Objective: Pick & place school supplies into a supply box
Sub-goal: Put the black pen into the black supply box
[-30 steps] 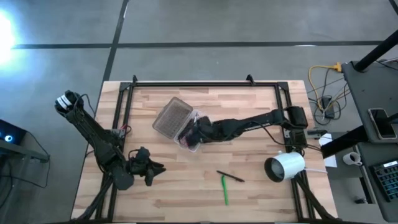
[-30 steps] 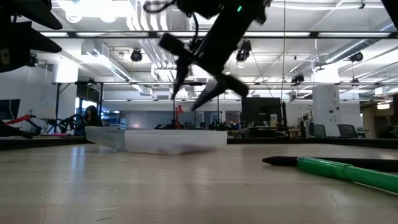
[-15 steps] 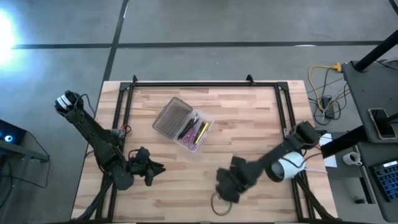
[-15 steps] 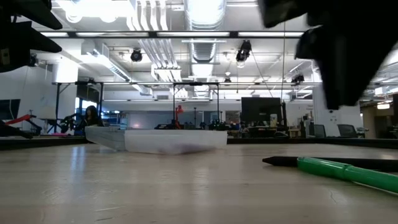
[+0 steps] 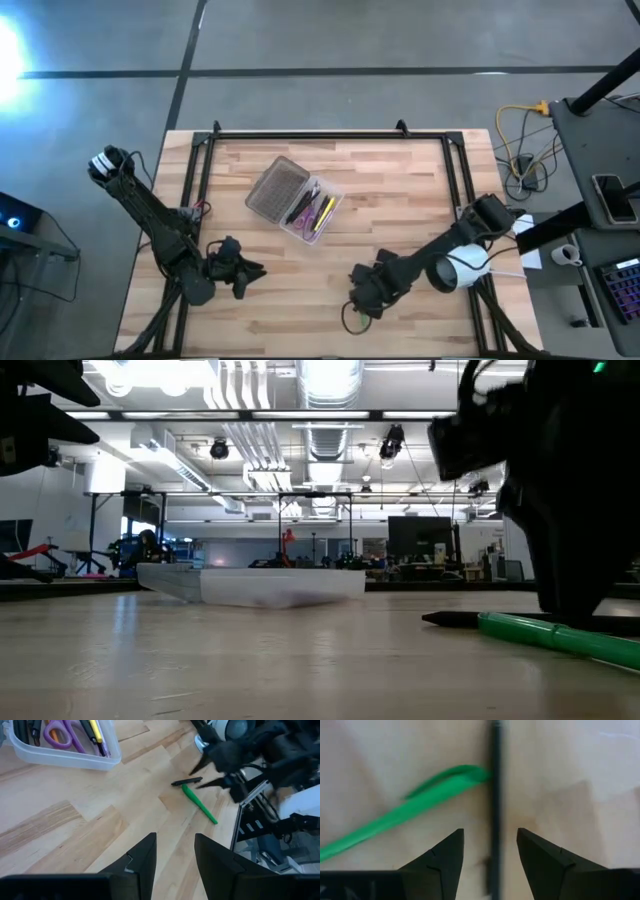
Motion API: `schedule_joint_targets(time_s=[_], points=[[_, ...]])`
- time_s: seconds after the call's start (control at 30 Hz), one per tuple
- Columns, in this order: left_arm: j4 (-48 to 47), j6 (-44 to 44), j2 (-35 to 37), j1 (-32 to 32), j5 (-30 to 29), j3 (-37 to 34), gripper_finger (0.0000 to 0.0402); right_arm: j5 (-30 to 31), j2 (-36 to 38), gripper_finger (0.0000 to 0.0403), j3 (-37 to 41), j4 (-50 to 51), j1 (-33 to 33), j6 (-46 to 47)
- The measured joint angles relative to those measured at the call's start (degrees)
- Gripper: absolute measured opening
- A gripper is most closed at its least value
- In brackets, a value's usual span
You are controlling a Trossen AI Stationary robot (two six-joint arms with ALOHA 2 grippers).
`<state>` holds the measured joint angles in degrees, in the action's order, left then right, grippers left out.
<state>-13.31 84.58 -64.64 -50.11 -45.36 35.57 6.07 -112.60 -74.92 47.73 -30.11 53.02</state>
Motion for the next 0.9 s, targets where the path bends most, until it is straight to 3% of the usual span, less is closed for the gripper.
schedule_joint_targets(time_s=[0.33, 0.57, 0.63, 0.83, 0.9], points=[[0.9, 0.0, 0.0, 0.0, 0.0, 0.0, 0.0117, 0.2, 0.5, 0.0162, 5.0, -3.5, 1.7, -2.4], [0.9, 0.0, 0.0, 0.0, 0.0, 0.0, 0.0117, -0.2, 0.5, 0.0050, 6.9, -4.3, 2.3, -1.1], [0.9, 0.0, 0.0, 0.0, 0.0, 0.0, 0.0117, 0.0, 0.5, 0.0024, 6.7, -3.9, 2.8, 0.3], [0.9, 0.0, 0.0, 0.0, 0.0, 0.0, 0.0117, 2.3, 0.8, 0.0019, 4.6, -2.7, 5.5, 11.0], [0.9, 0.0, 0.0, 0.0, 0.0, 0.0, 0.0117, 7.4, 1.4, 0.0018, 4.0, -4.3, 6.9, 15.8]])
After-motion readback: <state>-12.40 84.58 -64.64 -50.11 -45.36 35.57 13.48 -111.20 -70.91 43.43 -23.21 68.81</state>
